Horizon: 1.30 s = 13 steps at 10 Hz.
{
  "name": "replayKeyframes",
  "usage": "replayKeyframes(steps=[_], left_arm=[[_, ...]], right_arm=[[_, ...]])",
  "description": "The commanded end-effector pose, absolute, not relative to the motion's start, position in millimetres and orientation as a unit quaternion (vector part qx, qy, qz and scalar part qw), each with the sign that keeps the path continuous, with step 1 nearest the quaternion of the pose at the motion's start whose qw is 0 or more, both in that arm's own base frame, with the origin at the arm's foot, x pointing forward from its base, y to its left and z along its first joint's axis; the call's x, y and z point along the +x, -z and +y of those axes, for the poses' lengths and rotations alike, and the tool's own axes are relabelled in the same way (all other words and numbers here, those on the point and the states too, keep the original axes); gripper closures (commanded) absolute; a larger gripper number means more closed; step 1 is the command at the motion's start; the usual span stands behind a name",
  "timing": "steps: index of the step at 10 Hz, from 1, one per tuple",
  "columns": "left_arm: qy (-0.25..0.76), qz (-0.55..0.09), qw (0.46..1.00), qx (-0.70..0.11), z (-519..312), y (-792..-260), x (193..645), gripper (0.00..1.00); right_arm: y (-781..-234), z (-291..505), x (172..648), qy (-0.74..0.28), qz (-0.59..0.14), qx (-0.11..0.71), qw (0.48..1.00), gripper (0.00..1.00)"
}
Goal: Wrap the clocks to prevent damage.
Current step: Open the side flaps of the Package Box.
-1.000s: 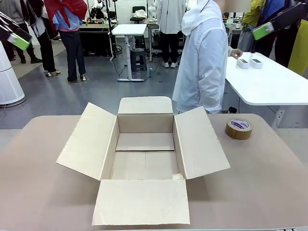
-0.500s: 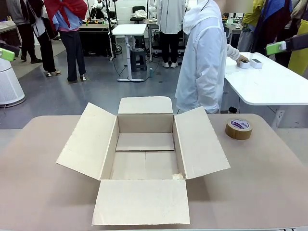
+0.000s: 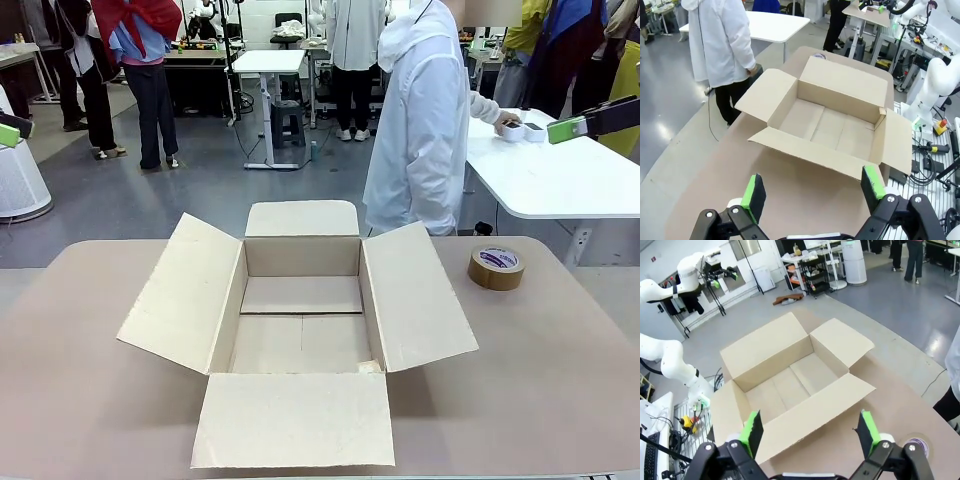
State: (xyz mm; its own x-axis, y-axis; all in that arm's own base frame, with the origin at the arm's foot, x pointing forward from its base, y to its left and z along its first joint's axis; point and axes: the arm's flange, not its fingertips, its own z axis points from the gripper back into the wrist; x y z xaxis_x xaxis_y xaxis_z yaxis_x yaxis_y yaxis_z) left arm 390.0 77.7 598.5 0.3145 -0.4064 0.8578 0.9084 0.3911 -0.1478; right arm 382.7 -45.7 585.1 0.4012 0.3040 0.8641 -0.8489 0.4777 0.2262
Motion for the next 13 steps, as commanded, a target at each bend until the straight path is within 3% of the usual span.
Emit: replayKeyframes(steps=[1,8,9,10,11,13], left_arm=[[0.443,-0.387,0.738,-0.331,78.5,-598.3,392.3,0.0],[0.441,-0.38,0.745,-0.326,78.0,-596.8,391.3,0.0],[0.454,-0.381,0.736,-0.329,79.0,-598.5,390.3,0.47],[0.457,-0.378,0.735,-0.33,74.7,-598.7,389.8,0.6],[0.457,-0.379,0.735,-0.327,74.1,-598.8,388.8,1.0],[0.456,-0.383,0.735,-0.323,72.6,-599.9,388.5,1.0]], right_arm=[[-582.3,-53.1,383.6,-0.37,-0.402,0.358,0.758,0.0],[-584.5,-52.9,381.9,-0.369,-0.398,0.349,0.764,0.0],[-583.8,-54.4,382.8,-0.375,-0.403,0.354,0.756,0.5],[-583.8,-53.8,383.1,-0.379,-0.399,0.353,0.757,0.59],[-584.5,-54.6,384.4,-0.372,-0.399,0.354,0.76,1.0],[-584.4,-55.7,385.4,-0.369,-0.398,0.357,0.76,1.0]])
